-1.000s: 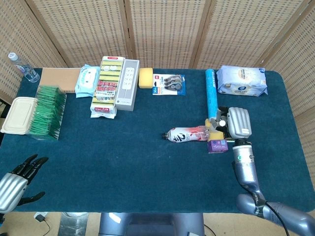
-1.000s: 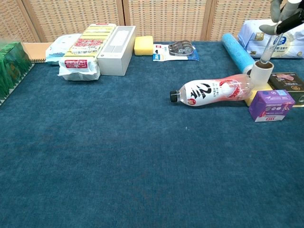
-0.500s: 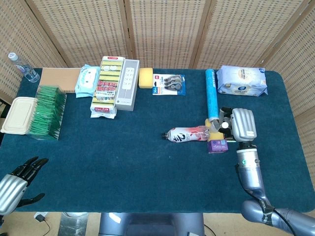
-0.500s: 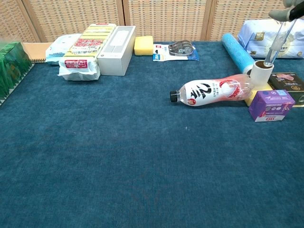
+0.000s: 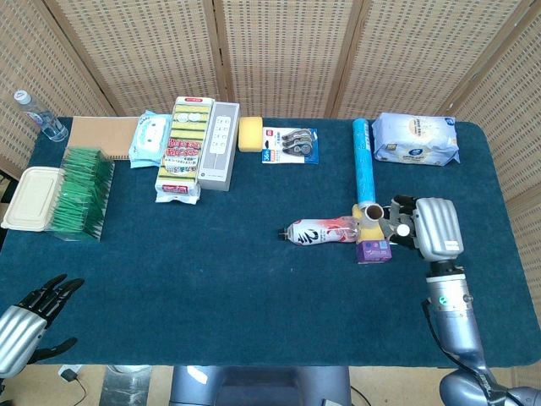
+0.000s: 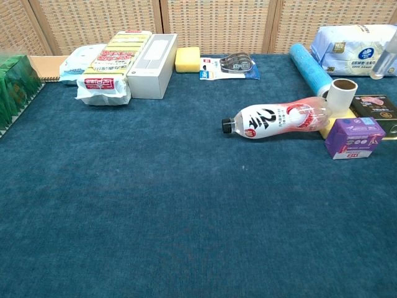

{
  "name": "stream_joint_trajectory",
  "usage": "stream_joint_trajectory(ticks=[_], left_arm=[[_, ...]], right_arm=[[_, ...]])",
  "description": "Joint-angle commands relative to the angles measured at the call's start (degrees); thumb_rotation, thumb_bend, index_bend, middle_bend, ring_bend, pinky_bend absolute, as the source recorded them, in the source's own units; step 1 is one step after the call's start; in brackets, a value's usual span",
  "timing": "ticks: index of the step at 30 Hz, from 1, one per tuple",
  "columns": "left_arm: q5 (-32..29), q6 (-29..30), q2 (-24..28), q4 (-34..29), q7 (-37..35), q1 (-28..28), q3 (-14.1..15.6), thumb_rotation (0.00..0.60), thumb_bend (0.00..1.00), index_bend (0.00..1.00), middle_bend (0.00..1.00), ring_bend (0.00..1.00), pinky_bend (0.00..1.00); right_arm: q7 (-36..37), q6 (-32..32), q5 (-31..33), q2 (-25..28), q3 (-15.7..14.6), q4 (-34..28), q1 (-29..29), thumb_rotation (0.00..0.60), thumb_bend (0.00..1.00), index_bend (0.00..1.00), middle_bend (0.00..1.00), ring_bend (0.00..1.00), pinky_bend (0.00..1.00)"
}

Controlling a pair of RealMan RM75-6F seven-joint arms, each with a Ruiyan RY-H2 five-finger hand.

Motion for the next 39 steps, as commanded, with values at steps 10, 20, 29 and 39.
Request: stream_joint_trajectory(ticks=[10,20,29,39], left_arm=[[0.39,1.38,-0.06,0.66,-0.58,0.55,0.07,0.6,0.11,0.0,0.17,0.1,0.3],[1.51,2.08,-0.34,1.07,0.05,0.82,0.42,0.6,0.11,0.0,0.17,0.1,0.3],[0.59,1.45,-0.29,0.61,0.33,0.85,0.17,0.6,0.11,0.0,0.17,0.1,0.3],[0.13,0.98,-0.28,0.79,-0.11,0.64,-0.02,0.6,0.11,0.0,0.17,0.1,0.3]], right_arm=[[0.33,1.66,-12.2,6.53,-10.93,-9.65,-7.18,0.6,0.41,0.78,0.99,1.0,1.0],[1.82,10.22,-12.87,6.43,-6.72,-8.08,-9.54,0.6,0.42,0.78,0.99,1.0,1.0],[1.29,3.61,-20.07,4.49,-15.08,-6.59,-9.96,0.6,0.42,0.78,0.99,1.0,1.0],[1.12,4.74,-18.63,1.88,-12.46,-6.48,-9.28,0.6,0.43,0.78,0.99,1.0,1.0]])
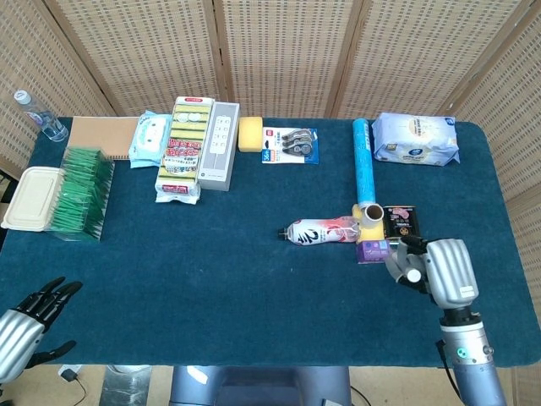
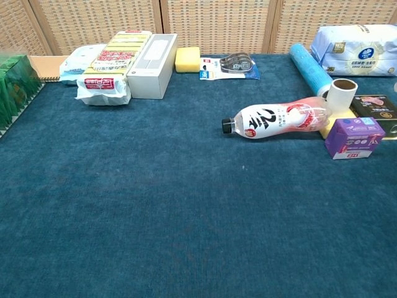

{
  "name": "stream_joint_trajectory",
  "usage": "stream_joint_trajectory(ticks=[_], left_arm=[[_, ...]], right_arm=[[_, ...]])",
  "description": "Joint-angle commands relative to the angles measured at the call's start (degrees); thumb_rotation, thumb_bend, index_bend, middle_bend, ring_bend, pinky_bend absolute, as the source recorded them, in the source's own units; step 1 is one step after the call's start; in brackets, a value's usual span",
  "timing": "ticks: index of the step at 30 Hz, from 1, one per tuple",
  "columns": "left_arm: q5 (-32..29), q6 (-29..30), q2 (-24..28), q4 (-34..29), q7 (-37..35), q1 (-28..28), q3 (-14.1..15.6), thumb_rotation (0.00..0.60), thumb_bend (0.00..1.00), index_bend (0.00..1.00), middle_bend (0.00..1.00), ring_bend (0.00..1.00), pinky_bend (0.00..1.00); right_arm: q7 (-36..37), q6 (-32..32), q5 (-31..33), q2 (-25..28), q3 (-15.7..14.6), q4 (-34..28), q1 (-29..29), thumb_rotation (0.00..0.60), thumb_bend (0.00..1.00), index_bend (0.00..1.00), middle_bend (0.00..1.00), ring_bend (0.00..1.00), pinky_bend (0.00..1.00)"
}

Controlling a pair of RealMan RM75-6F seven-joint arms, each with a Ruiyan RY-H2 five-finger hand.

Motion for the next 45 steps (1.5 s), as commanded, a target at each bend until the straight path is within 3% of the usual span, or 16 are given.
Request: stream_joint_trajectory(ticks=[1,3,5,12,19,25,31,37,44,45], left_arm=[[-0.38,-0.7,-0.01,-0.01,-0.01,-0.2,-0.08,0.6,0.11,0.0,0.17,0.1,0.3],[0.13,-0.55,0.02,-0.17,0.16,-0.24,0.07,0.6,0.11,0.0,0.17,0.11,0.3],[0.5,-0.19,0.0,-0.19,0.3,-0.19,0.11,0.6,0.11,0.0,0.17,0.1,0.3],[-0.51,-0.7,0.05,-0.25,0.05,-0.18,-0.16,0.6,0.11,0.0,0.17,0.1,0.3],[0.35,0.51,-0.03,0.07,-0.17,0.09,-0.04,0.6,0.11,0.0,0.17,0.1,0.3],[-0.08,0.03,-0.13,0.17,0.0,0.08,-0.11,0.6,0.11,0.0,0.17,0.1,0.3],[0.7,0.31,-0.09,0.0,0.34,0.06,0.13,0.6,0.11,0.0,0.17,0.1,0.3],[-0.74,-0.38,-0.09,-0.02,-0.17,-0.08,-0.42,0.6,0.11,0.0,0.17,0.1,0.3],[-0.17,-0.58,0.03,-0.18,-0.19,-0.31,-0.17,0.6,0.11,0.0,0.17,0.1,0.3],[-0.11,-0.37,0.04,-0.21,-0.2,-0.29,-0.23,0.6,0.11,0.0,0.17,0.1,0.3]], right_arm=[[-0.01,-1.43,-3.23,-1.68,-3.92,0.85,0.43,0.6,0.43,0.78,0.99,1.0,1.0],[0.5,0.0,-1.42,-1.94,-1.36,-0.13,0.68,0.6,0.43,0.78,0.99,1.0,1.0],[0.06,0.56,-0.87,-2.18,-0.7,-0.75,0.63,0.6,0.43,0.78,0.99,1.0,1.0],[-2.16,-4.69,-6.35,-4.57,-10.14,2.64,-0.93,0.6,0.43,0.78,0.99,1.0,1.0],[-2.62,0.61,-5.46,-4.71,-3.94,-0.26,-1.0,0.6,0.43,0.78,0.99,1.0,1.0],[-4.93,-2.71,-12.87,-5.25,-11.16,2.83,-2.01,0.6,0.43,0.78,0.99,1.0,1.0],[-3.68,1.09,-9.93,-7.46,-5.14,2.01,-1.64,0.6,0.43,0.78,0.99,1.0,1.0],[-5.21,-4.99,-12.52,-7.53,-12.05,6.16,-1.81,0.6,0.43,0.78,0.99,1.0,1.0],[-3.31,-0.98,-8.3,-8.87,-5.18,4.46,-1.43,0.6,0.43,0.78,0.99,1.0,1.0],[-3.98,-2.63,-9.01,-8.8,-6.7,3.81,-1.21,0.6,0.43,0.78,0.99,1.0,1.0]])
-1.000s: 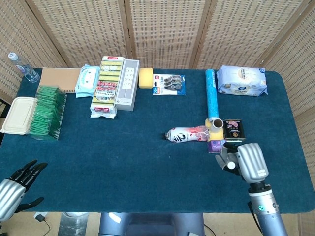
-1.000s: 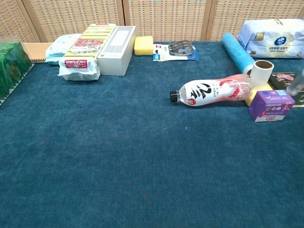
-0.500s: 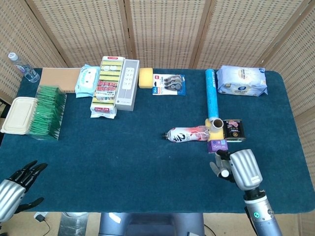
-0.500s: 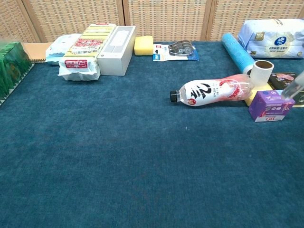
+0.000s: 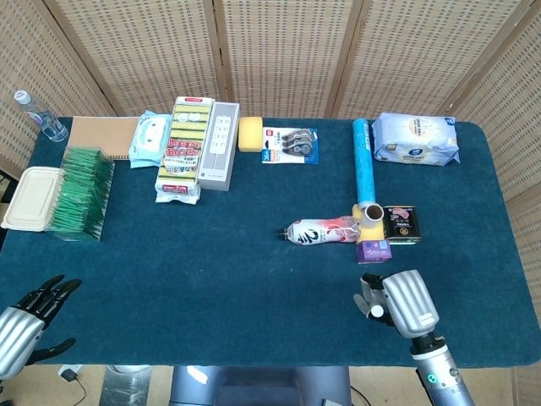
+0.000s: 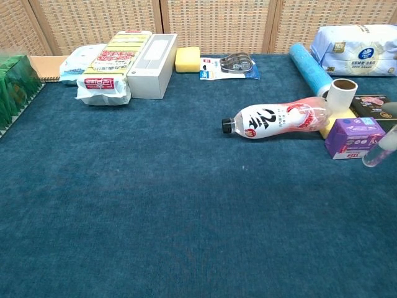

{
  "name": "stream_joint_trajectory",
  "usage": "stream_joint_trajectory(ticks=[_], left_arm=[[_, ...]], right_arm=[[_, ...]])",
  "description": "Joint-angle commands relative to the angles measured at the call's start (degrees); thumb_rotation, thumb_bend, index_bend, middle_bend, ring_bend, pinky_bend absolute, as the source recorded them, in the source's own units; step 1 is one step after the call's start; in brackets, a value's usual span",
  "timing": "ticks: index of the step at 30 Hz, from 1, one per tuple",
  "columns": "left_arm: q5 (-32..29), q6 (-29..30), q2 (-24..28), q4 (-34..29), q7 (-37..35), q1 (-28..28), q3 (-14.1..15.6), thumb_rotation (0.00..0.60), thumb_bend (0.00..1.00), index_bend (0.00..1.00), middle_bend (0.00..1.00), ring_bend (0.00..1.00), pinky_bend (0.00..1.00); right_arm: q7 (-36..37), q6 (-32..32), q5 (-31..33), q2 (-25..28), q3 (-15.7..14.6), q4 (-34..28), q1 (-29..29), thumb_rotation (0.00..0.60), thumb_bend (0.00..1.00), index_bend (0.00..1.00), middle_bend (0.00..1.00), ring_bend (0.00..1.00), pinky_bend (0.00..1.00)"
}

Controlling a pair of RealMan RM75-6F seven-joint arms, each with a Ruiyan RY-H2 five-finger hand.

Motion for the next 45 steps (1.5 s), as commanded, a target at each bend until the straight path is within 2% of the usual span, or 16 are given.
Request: stream_joint_trajectory(ticks=[1,5,7,12,13,15,16,18,19,23,27,30,33,39,45], left_arm=[[0.03,0.23,0.02,-0.06,-0.01,0.01,-0.05,0.6,0.11,0.0,0.17,0.1,0.3],[-0.37,-0.29,-0.01,-0.15,0.19,-0.05,-0.11,0.6,0.11,0.0,0.17,0.1,0.3],[-0.38,-0.42,-0.01,-0.18,0.29,-0.06,-0.07,0.6,0.11,0.0,0.17,0.1,0.3],[0.27,0.09,0.02,-0.07,0.2,0.02,0.15,0.6,0.11,0.0,0.17,0.11,0.3],[0.32,0.23,0.04,-0.05,0.13,0.04,0.14,0.6,0.11,0.0,0.17,0.1,0.3],[0.19,0.46,0.06,0.02,-0.09,0.1,0.04,0.6,0.11,0.0,0.17,0.1,0.3],[-0.05,0.44,0.05,0.06,-0.21,0.12,-0.06,0.6,0.11,0.0,0.17,0.1,0.3],[-0.32,0.24,0.04,0.12,-0.27,0.09,-0.13,0.6,0.11,0.0,0.17,0.1,0.3],[-0.4,0.12,0.04,0.13,-0.29,0.07,-0.13,0.6,0.11,0.0,0.17,0.1,0.3],[0.07,0.32,0.01,0.11,-0.18,0.08,0.02,0.6,0.11,0.0,0.17,0.1,0.3],[0.1,0.35,-0.05,0.14,-0.05,0.1,0.0,0.6,0.11,0.0,0.17,0.1,0.3],[-0.07,-0.18,-0.08,-0.02,0.28,-0.04,0.0,0.6,0.11,0.0,0.17,0.1,0.3],[-0.37,-0.31,-0.06,-0.13,0.27,-0.08,-0.14,0.6,0.11,0.0,0.17,0.1,0.3],[-1.13,-1.49,-0.04,-0.46,0.25,-0.51,-0.37,0.6,0.11,0.0,0.17,0.1,0.3],[-1.53,-2.96,-0.04,-1.14,0.85,-1.07,-0.43,0.6,0.11,0.0,0.17,0.1,0.3]], right_arm=[[-0.76,-1.97,0.98,-0.65,2.58,-1.13,0.55,0.6,0.43,0.78,0.99,1.0,1.0],[-2.56,-5.55,-0.16,0.14,-0.1,-0.01,1.19,0.6,0.43,0.78,0.99,1.0,1.0],[-2.87,-5.17,0.16,-0.21,0.89,0.24,1.42,0.6,0.43,0.79,0.99,1.0,1.0],[-1.78,-1.28,2.61,-2.01,6.13,-1.84,1.68,0.6,0.43,0.79,0.99,1.0,1.0],[-2.02,-1.23,2.91,-2.13,6.33,-2.25,1.71,0.6,0.43,0.79,0.99,1.0,1.0],[-2.9,-3.87,3.08,-1.44,4.53,-3.03,2.12,0.6,0.43,0.79,0.99,1.0,1.0],[-3.1,-7.67,2.89,-0.05,2.16,-3.1,2.9,0.6,0.43,0.79,0.99,1.0,1.0],[-3.67,-10.9,3.54,1.77,0.88,-3.04,3.78,0.6,0.43,0.79,0.99,1.0,1.0],[-4.37,-11.01,3.7,2.04,1.29,-2.69,4.06,0.6,0.43,0.79,0.99,1.0,1.0],[-4.63,-5.18,3.1,-1.38,6.09,-2.72,4.06,0.6,0.43,0.79,0.99,1.0,1.0],[-5.44,-6.07,3.96,-0.8,7.94,-4.98,5.45,0.6,0.43,0.79,0.99,1.0,1.0],[-6.89,-7.49,8.64,-1.3,12.67,-5.08,8.24,0.6,0.43,0.79,0.99,1.0,1.0],[-7.08,-8.4,12.54,-1.66,15.18,-4.76,9.91,0.6,0.43,0.79,0.99,1.0,1.0],[-7.12,-9.67,17.59,-2.33,18.37,-2.21,12.81,0.6,0.43,0.79,0.99,1.0,1.0],[-6.87,-10.75,20.57,-2.85,20.02,0.59,15.12,0.6,0.43,0.79,0.99,1.0,1.0]])
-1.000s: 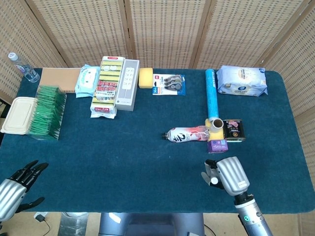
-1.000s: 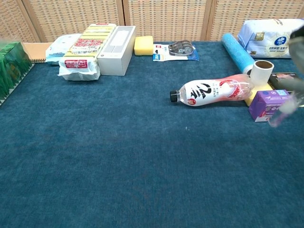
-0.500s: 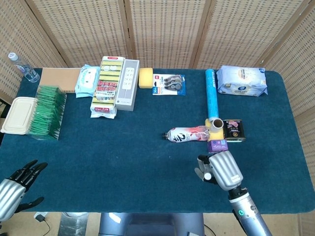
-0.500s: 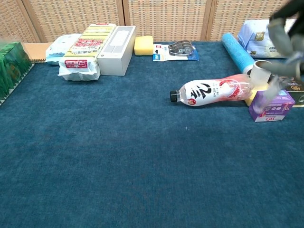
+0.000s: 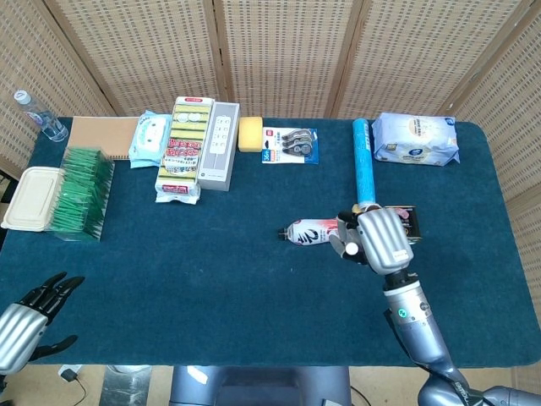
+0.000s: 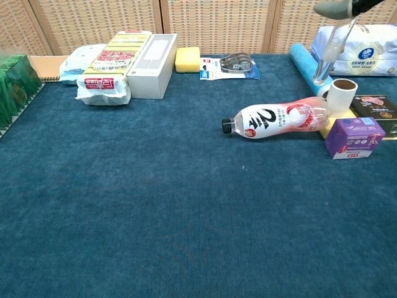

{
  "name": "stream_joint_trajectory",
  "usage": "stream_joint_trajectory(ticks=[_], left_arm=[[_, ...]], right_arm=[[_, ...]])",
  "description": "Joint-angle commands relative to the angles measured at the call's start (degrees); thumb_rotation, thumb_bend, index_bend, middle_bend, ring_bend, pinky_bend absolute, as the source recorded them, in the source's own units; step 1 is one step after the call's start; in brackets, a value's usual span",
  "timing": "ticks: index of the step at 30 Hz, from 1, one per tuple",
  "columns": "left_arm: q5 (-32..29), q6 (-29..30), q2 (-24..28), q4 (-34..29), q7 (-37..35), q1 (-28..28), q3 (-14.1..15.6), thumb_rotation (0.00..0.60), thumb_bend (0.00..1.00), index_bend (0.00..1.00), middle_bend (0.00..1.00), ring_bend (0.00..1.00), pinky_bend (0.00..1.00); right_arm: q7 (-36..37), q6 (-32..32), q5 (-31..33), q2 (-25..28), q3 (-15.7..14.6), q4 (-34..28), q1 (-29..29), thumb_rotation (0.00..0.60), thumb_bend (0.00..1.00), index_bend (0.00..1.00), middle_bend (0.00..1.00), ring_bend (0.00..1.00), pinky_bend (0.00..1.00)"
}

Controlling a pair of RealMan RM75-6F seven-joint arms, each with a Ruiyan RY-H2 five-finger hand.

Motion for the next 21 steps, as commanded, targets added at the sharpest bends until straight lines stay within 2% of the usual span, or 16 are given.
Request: stream_joint_trajectory(ticks=[1,11,21], left_arm=[[-0.15,-0.45,0.02,-0.28,0.28,-0.22,-0.03,0.6,0.11,0.0,0.17,0.1,0.3],[-1.03,-2.34,-0.01,-1.02,0.96,-0.89,-0.2,0.6,0.11,0.0,0.17,0.1,0.3],[-3.24,-5.39,0.05,-2.25,1.61,-1.91,-0.82,0.6,0.11,0.0,0.17,0.1,0.3]], right_arm=[[0.18,-0.71,1.42,-0.28,0.78,1.3,1.12,0.6,0.43,0.79,0.99,1.0,1.0],[1.25,-2.89,5.41,0.27,2.63,7.25,4.41,0.6,0.43,0.79,0.99,1.0,1.0],[4.36,-5.48,8.3,1.41,2.66,12.29,6.02,0.6,0.43,0.79,0.99,1.0,1.0]])
